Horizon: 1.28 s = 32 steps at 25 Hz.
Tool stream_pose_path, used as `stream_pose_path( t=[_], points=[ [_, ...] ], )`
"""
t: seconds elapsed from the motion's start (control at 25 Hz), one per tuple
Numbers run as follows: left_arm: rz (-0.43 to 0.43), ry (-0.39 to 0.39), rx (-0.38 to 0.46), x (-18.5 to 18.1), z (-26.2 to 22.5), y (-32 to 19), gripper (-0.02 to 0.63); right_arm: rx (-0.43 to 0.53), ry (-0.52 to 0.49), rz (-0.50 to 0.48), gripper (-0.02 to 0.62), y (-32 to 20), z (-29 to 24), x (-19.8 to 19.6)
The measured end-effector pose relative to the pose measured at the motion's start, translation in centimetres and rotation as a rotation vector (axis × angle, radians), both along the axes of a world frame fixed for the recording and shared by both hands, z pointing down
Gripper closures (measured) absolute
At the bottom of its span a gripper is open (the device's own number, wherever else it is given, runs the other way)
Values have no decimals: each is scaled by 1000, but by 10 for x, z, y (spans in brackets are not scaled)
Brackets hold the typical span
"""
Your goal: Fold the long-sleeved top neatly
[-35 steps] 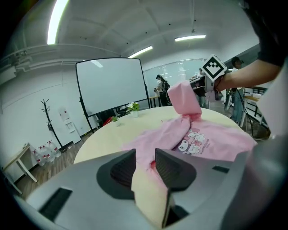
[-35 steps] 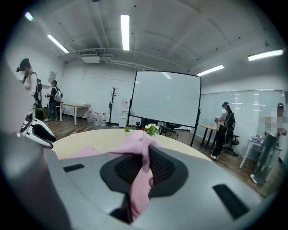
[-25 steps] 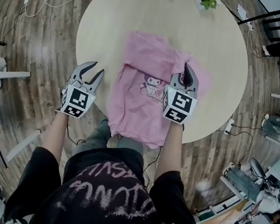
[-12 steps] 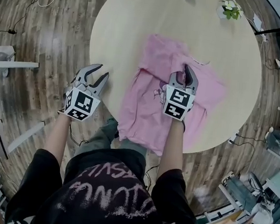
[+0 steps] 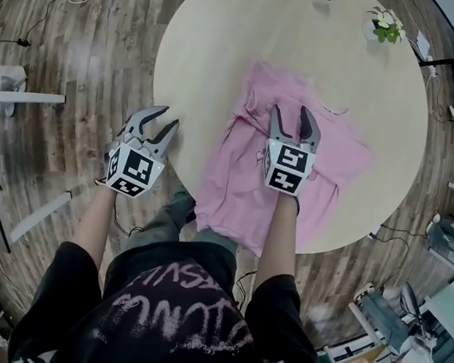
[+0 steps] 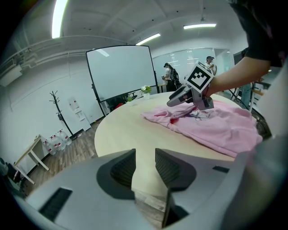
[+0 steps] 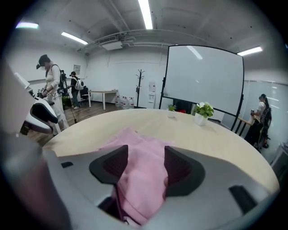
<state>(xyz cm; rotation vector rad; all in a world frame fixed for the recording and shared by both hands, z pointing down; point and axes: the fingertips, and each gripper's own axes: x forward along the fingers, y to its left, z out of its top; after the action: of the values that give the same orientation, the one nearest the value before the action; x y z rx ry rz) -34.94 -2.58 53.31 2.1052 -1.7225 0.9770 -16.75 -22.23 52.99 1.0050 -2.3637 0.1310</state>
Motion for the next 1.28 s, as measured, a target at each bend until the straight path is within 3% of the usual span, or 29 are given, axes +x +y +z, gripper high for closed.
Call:
stream_pose_path(
  t=[0.32, 0.68, 0.84, 1.0, 1.28],
  points=[
    [39, 46, 14, 6, -3, -2, 459, 8, -6, 12, 380, 11, -16, 0],
    [164, 124, 65, 48, -13, -9, 469, 113, -4, 144, 525, 38, -69, 61],
    [188, 135, 81, 69, -14, -7, 504, 131, -3, 186, 583, 55, -77, 96],
    [178, 137, 100, 89, -21, 0, 593, 137, -7, 206, 589, 74, -82, 130],
    [160, 113, 127, 131, -40, 34, 595, 143, -24, 173, 589, 131, -85, 181]
  ],
)
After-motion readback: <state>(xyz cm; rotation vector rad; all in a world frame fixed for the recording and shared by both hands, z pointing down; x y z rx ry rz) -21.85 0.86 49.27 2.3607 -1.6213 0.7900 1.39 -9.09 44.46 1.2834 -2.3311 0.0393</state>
